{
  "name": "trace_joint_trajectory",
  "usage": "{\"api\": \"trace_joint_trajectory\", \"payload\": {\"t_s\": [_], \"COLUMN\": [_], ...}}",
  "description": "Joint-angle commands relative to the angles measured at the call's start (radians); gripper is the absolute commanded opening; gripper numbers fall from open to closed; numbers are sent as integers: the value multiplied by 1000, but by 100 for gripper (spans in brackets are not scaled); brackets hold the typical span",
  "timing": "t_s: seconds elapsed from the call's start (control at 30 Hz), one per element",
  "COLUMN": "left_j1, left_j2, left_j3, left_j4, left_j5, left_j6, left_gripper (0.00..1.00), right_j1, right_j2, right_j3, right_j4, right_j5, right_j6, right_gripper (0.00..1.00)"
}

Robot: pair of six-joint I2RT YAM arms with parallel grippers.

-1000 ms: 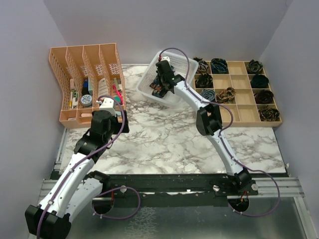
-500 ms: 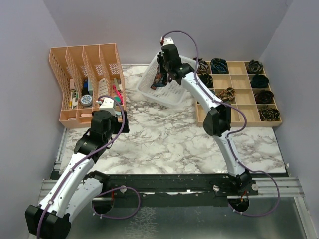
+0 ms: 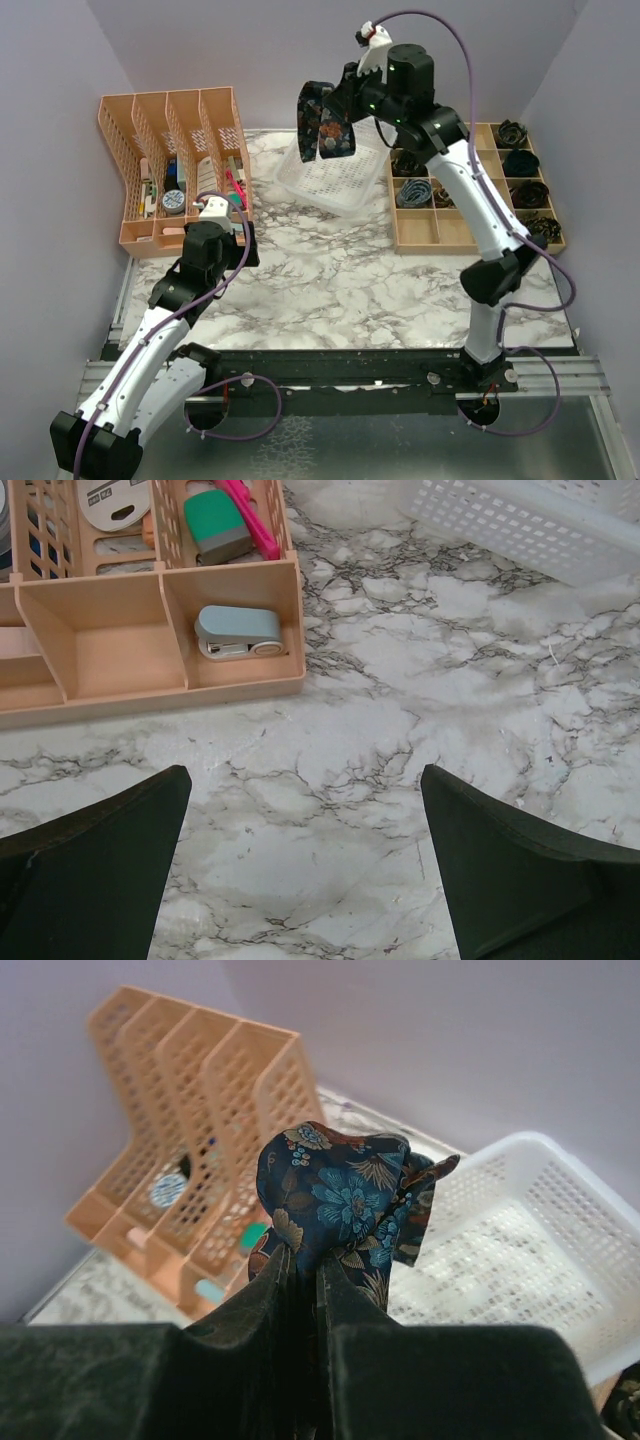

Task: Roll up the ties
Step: Pick up the tie from the bin, then flatten out the tie at the center of the board.

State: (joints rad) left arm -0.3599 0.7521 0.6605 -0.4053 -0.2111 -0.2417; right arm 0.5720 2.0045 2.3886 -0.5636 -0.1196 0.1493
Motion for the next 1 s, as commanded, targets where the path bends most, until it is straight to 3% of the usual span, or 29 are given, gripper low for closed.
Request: {"api": "trace_joint_trajectory", "payload": {"t_s": [0.0, 0.2, 0.43, 0.57, 0.7, 0.87, 0.97], "left_j1": [4, 4, 4, 4, 4, 4, 4], "left_j2": [-10, -39, -126, -152, -131, -106, -105], "left_j3": [7, 13, 11, 1, 5, 8, 9], "left_j4": [9, -15, -52, -51, -49, -46, -46], "left_j5": [-54, -163, -281, -276, -251, -184, -181], "left_j6": [-13, -34, -76, -92, -86, -82, -82], "left_gripper": [99, 99, 99, 99, 99, 99, 99], "right_j1": [4, 35, 37, 37, 37, 38, 67], "right_j2": [-150, -385, -523, -641, -634, -622, -604], "right_j3": [-216, -585, -1006, -1194, -1244, -1262, -1247], "right_j4": [67, 245, 245, 251, 167, 166, 81], "right_j5": [-304, -505, -572, -486, -480, -644, -810], "right_j6": [16, 8, -12, -6, -17, 1, -76], "right_gripper": [0, 0, 1, 0, 1, 1, 1]}}
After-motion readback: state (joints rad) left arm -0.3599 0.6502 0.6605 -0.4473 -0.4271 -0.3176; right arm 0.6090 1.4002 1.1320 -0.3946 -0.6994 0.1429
